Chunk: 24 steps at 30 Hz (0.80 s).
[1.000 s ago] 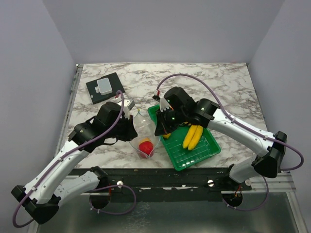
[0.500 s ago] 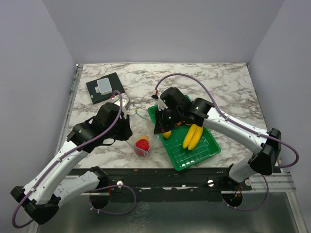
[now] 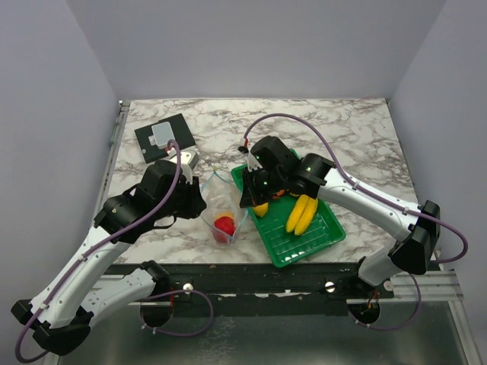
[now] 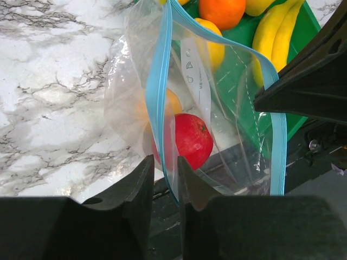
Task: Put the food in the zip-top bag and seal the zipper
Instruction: Adjust the zipper food storage bag at the center of the board.
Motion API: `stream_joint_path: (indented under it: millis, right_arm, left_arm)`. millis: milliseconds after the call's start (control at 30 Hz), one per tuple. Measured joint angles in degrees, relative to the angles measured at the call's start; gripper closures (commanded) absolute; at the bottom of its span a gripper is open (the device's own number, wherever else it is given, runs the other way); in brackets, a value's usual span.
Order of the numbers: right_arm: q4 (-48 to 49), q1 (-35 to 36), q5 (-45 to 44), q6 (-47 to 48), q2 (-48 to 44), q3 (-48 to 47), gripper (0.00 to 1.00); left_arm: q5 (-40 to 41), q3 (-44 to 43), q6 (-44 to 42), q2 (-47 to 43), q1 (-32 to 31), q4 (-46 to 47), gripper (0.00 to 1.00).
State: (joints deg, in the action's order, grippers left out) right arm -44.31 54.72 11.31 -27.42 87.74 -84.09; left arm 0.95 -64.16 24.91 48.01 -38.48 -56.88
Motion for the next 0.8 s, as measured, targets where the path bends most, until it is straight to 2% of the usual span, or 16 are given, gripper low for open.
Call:
stream_joint_path:
  millis: [100,133,433,800]
  right_arm:
    - [0.44,0.0,-0.04,-0.22,0.0,0.0,0.99]
    - [0.59,0.0,-0.04,-0.26,-0.02,0.0,0.99]
    - [0.87,0.0,0.55,-0.57,-2.14,0.0,0.99]
    - [-6.21,0.0,10.67,-0.39,-8.15,-0.15,0.99]
  left_arm:
    - [-0.04,0.07,0.2,0.07,0.0,0.02,0.97]
    - [-0.04,0.13,0.33,0.07,0.0,0.02,1.0]
    - [-3.63,0.02,0.61,-0.04,0.0,0.02,1.0]
    - [-14.6,-2.01,2.58,-1.38,-0.35,-0.68,1.0]
